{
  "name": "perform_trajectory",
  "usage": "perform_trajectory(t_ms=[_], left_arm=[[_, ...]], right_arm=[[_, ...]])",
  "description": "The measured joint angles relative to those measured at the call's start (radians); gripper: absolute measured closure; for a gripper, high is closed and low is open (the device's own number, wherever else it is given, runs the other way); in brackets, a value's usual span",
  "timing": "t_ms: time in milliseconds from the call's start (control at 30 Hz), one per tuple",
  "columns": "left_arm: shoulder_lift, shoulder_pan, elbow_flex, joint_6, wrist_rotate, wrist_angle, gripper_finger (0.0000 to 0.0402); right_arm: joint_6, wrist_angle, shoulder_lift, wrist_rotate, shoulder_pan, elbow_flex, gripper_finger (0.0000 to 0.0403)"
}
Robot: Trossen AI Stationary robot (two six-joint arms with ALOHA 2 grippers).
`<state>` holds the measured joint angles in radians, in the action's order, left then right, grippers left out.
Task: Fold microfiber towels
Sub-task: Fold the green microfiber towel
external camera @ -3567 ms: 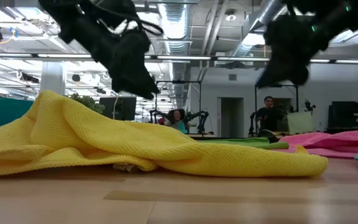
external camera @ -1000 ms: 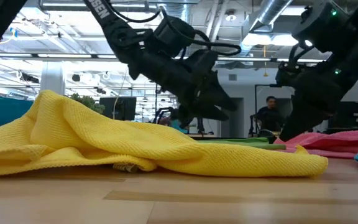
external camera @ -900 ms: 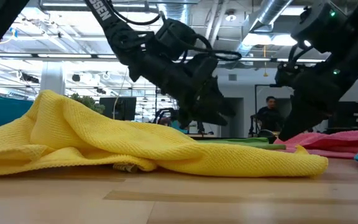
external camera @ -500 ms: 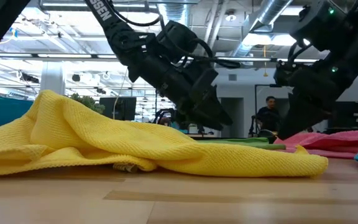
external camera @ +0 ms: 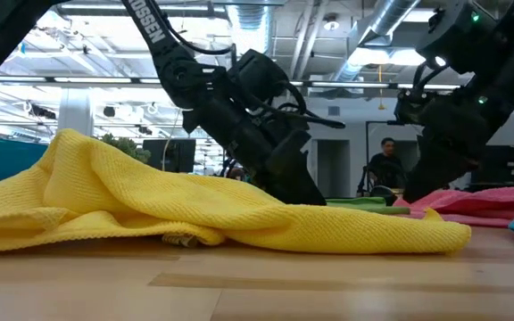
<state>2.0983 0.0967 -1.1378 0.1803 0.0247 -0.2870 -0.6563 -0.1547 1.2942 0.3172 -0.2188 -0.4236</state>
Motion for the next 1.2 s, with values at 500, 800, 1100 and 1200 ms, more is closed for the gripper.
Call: perform_trajectory(t_ms=[500,800,1100,1200], left_arm=[[0.000,0.003,0.000,-0.011,-0.013,0.007,0.0198],[0.000,0.004,0.000,-0.012,-0.013,0.009,0.0198],[-0.003,0.004,-0.001,-0.013,-0.014,0.033,0.0198],[-0.003,0.004,-0.001,-0.013,-0.014,0.034,0.0198]], right_arm=[[0.083,-0.009,0.003,-0.001,0.073,0.000,0.0284],[0.166,0.025,0.003,-0.001,0.071,0.000,0.0284],[0.236,0.040,0.003,0.000,0.097,0.004,0.0284],[0.247,0.062,0.003,-0.005,0.089,0.023,0.0284]])
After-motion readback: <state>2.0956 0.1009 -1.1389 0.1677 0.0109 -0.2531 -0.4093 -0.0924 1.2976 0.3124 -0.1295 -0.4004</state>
